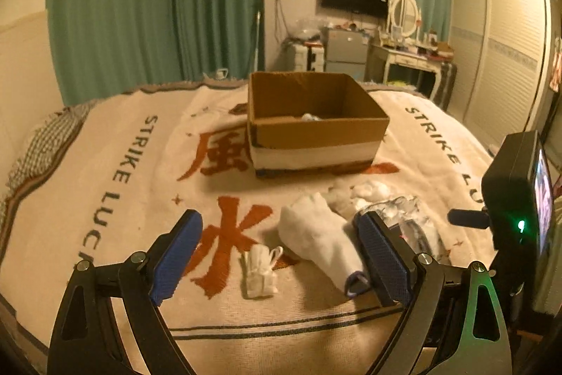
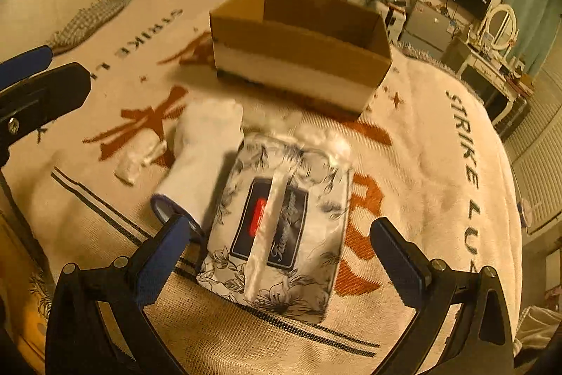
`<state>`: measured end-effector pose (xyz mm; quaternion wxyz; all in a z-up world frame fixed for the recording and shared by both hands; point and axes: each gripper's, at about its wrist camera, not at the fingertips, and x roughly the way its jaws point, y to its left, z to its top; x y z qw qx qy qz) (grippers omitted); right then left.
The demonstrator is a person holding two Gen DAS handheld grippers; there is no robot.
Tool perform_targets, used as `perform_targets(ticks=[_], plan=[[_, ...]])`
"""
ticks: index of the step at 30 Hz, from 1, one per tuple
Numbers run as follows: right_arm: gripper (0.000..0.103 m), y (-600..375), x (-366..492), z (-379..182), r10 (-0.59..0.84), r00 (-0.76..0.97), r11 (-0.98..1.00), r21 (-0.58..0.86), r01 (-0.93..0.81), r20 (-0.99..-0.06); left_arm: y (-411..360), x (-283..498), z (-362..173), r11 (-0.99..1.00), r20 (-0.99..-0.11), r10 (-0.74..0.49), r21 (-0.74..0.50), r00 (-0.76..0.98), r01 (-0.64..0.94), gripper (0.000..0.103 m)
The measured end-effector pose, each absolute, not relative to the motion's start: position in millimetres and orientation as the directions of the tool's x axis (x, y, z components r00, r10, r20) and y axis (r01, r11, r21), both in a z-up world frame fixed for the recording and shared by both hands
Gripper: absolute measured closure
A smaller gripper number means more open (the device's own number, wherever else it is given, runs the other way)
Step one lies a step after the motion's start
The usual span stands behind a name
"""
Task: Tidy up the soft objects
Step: 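Grasp the floral tissue pack with the right tool while the left tool grasps the white glove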
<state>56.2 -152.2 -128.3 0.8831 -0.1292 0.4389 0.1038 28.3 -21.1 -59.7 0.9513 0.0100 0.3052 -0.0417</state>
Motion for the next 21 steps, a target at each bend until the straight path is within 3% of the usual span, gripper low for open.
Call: perform_targets(ticks=[9,15,21], plan=[[0.0,-170,84,-162,0.127,0.439,0.967,0.012,-0.256,-0.89,-18,46,-84,1.0,-0.616,-0.03,-0.012,0.787,0.029,0.011],[0.032,-183,91,-153,0.218,0.428,0.948,0.086,-0.306,-0.877,-24,61,-96,0.999,-0.682,-0.034,-0.003,0.731,0.044,0.011],[0.043,-218,100,-130,0.277,0.48,0.951,0.166,-0.261,-0.832,-39,71,-101,0.995,-0.704,-0.09,-0.032,0.704,0.095,0.011]])
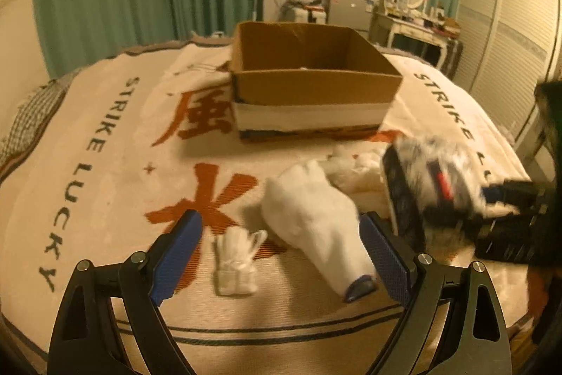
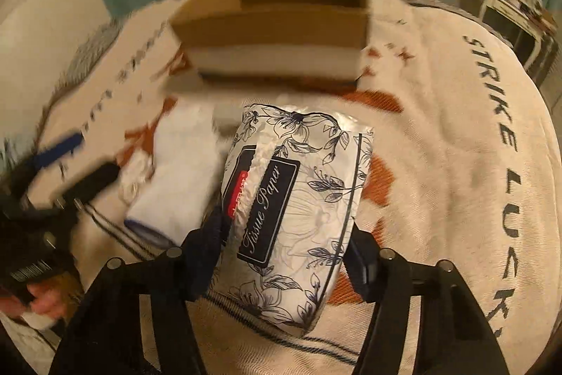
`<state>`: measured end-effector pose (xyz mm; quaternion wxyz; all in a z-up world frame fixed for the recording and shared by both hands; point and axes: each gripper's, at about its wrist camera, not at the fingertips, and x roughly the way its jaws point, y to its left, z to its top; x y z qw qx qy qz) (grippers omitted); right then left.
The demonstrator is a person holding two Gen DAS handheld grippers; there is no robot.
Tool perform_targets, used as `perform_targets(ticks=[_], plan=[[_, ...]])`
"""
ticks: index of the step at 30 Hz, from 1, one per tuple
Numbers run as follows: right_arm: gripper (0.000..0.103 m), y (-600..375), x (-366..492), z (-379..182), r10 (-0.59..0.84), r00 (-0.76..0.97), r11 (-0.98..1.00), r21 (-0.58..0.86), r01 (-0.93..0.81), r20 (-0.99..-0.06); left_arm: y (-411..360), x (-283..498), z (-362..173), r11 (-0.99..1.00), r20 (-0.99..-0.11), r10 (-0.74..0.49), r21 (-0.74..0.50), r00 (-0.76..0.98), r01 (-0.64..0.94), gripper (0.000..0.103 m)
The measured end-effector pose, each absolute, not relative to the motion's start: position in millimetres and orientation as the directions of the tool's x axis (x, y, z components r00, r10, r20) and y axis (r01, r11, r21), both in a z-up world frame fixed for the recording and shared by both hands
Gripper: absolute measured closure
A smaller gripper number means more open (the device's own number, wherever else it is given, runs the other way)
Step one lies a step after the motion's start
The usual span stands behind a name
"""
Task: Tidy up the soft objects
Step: 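Grasp the floral tissue pack with the right tool while the left tool grasps the white glove, then lower the tissue pack and glove into the box and open both tools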
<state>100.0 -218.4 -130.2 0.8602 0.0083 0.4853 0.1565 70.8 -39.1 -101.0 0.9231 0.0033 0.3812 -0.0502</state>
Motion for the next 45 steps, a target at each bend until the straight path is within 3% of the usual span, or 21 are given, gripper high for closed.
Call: perform_targets(ticks=[13,19,21,27,45], plan=[[0.044,-246,117,-121,0.267,0.529,0.962,0.192,-0.194,-0.805,-63,130,-155,0.996,-0.792,-0.085,-0.05,0.605,0.075,0.012],[0.044,-245,121,-126,0.257,0.528,0.964,0.174,-0.203,-0.809,-72,127,-163,0.995,-0.794,-0.059,0.001,0.604,0.099,0.013],[0.044,-245,122,-128,0.254,0.524,0.964,0.171,-0.202,-0.813,-73,124,-161,0.994,-0.789,-0.062,0.007,0.612,0.11,0.02],[0.044,-243,117,-123,0.246,0.528,0.965,0.155,-0.212,-0.813,-73,112,-151,0.986,-0.779,-0.085,0.026,0.622,0.166,0.034],[0.044,-227,66,-47,0.259,0.671,0.962,0.127,-0.241,-0.695,-50,57,-51,0.981,-0.678,-0.16,-0.031,0.718,0.189,0.035]])
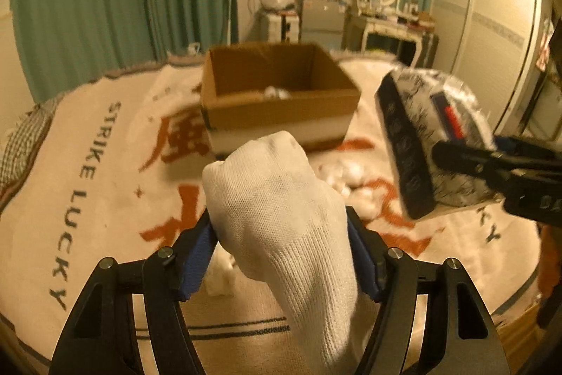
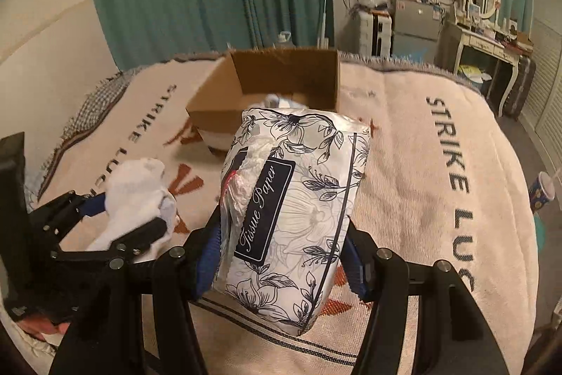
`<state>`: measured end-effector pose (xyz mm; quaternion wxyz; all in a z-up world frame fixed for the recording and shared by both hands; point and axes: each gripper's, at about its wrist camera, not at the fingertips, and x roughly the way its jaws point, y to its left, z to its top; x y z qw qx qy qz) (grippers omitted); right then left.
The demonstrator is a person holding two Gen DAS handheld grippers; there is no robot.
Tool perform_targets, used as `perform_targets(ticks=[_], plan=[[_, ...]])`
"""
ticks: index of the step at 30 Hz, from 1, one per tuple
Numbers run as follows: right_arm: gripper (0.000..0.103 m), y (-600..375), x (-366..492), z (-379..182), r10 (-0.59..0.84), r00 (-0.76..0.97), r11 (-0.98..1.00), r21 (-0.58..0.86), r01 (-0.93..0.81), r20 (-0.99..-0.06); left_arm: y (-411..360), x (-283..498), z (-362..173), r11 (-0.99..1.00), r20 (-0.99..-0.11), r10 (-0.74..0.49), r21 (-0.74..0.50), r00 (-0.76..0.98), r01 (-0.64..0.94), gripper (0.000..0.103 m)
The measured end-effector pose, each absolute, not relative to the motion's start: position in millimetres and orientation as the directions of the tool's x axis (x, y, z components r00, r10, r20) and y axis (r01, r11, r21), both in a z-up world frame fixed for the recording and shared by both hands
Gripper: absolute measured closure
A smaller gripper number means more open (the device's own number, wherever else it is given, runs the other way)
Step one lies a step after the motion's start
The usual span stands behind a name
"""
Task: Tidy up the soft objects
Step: 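Lower the tissue pack and glove into the box and open both tools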
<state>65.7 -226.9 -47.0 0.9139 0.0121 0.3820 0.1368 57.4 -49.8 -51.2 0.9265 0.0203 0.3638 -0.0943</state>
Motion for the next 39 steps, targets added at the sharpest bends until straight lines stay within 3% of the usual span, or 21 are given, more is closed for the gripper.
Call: perform_targets(ticks=[10,18,29,34,39], plan=[[0.044,-229,106,19,0.283,0.742,0.958,0.151,-0.242,-0.607,-30,101,14,0.987,-0.582,-0.14,-0.02,0.801,0.157,0.035],[0.044,-216,184,50,0.299,0.789,0.954,0.138,-0.268,-0.536,-35,184,28,0.989,-0.555,-0.114,0.011,0.824,0.145,0.035],[0.044,-195,303,-31,0.342,0.702,0.938,0.189,-0.289,-0.624,-48,283,-27,0.979,-0.607,-0.138,0.034,0.782,0.199,0.035],[0.044,-193,317,-64,0.355,0.686,0.933,0.194,-0.303,-0.635,-46,292,-52,0.975,-0.623,-0.145,0.041,0.769,0.218,0.035],[0.04,-194,319,-76,0.33,0.697,0.941,0.164,-0.295,-0.637,-48,295,-57,0.981,-0.619,-0.123,0.043,0.776,0.19,0.029]])
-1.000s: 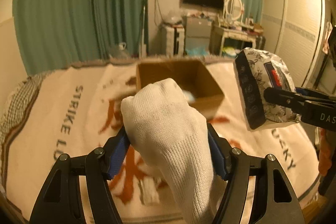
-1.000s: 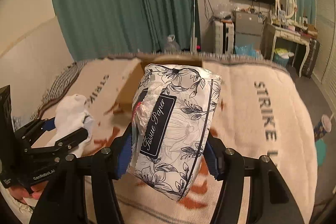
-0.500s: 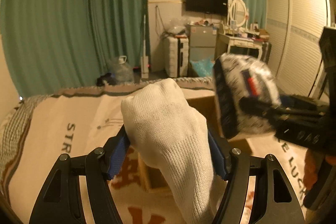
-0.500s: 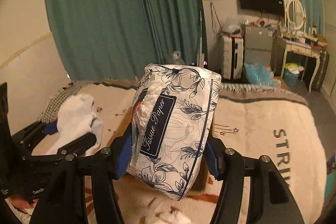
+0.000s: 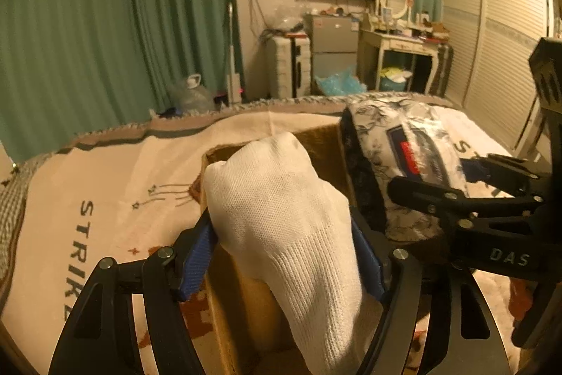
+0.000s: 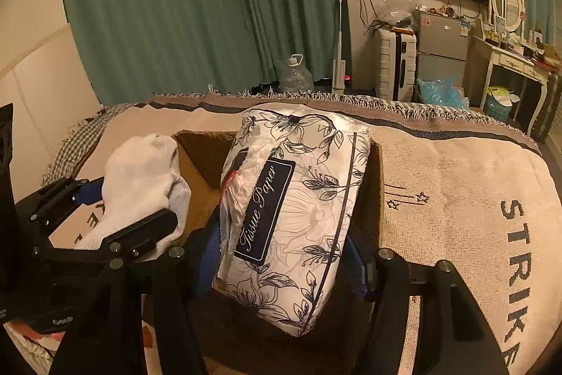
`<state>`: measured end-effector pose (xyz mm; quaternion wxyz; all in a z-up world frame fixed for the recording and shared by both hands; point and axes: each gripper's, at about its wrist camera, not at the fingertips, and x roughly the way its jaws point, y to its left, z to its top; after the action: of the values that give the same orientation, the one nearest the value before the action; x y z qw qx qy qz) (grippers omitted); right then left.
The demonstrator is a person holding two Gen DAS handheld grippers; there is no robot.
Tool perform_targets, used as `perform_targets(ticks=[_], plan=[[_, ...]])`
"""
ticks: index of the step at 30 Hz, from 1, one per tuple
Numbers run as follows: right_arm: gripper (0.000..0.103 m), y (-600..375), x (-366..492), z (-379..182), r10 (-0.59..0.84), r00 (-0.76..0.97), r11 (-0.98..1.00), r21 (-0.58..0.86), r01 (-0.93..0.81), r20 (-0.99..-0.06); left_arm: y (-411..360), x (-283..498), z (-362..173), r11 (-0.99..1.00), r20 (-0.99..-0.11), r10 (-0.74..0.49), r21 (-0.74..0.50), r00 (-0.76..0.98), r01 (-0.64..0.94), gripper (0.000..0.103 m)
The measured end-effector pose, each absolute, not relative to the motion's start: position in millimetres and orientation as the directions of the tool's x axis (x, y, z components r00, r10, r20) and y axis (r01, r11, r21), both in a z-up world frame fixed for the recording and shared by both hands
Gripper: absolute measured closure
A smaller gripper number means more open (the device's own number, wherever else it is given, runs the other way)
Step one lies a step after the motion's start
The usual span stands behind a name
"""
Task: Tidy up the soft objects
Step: 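Lower the tissue pack and glove into the box and open both tools, then grasp the white cloth with the right tool while the left tool grasps the white mask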
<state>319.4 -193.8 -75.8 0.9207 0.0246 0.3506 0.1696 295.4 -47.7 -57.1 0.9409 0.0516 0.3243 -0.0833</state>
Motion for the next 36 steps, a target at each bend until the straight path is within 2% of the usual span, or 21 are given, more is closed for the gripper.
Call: perform_targets(ticks=[5,7,16,18,23,27,31,36], plan=[[0.029,-199,312,-67,0.301,0.725,0.952,0.155,-0.263,-0.619,-41,293,-47,0.978,-0.618,-0.167,-0.003,0.768,0.21,0.026],[0.024,-201,304,-55,0.299,0.741,0.953,0.15,-0.263,-0.602,-42,288,-37,0.978,-0.61,-0.154,0.015,0.777,0.206,0.025],[0.02,-207,231,49,0.257,0.83,0.963,0.062,-0.261,-0.496,-37,221,48,0.98,-0.488,-0.121,0.081,0.864,0.183,0.025],[0.019,-207,206,74,0.251,0.847,0.965,0.048,-0.259,-0.469,-30,195,71,0.981,-0.448,-0.119,0.084,0.886,0.175,0.013],[0.009,-210,140,120,0.222,0.88,0.972,0.019,-0.236,-0.419,-15,137,110,0.986,-0.367,-0.119,0.069,0.922,0.155,0.011],[0.0,-208,94,134,0.219,0.883,0.972,0.017,-0.233,-0.416,-6,97,121,0.988,-0.366,-0.117,0.051,0.923,0.146,0.011],[0.0,-205,56,131,0.217,0.876,0.971,0.005,-0.239,-0.43,-7,68,113,0.991,-0.374,-0.046,0.096,0.926,0.089,0.011],[0.0,-196,26,100,0.133,0.878,0.98,-0.068,-0.185,-0.46,-4,55,84,0.993,-0.413,-0.06,0.071,0.909,0.098,0.011]])
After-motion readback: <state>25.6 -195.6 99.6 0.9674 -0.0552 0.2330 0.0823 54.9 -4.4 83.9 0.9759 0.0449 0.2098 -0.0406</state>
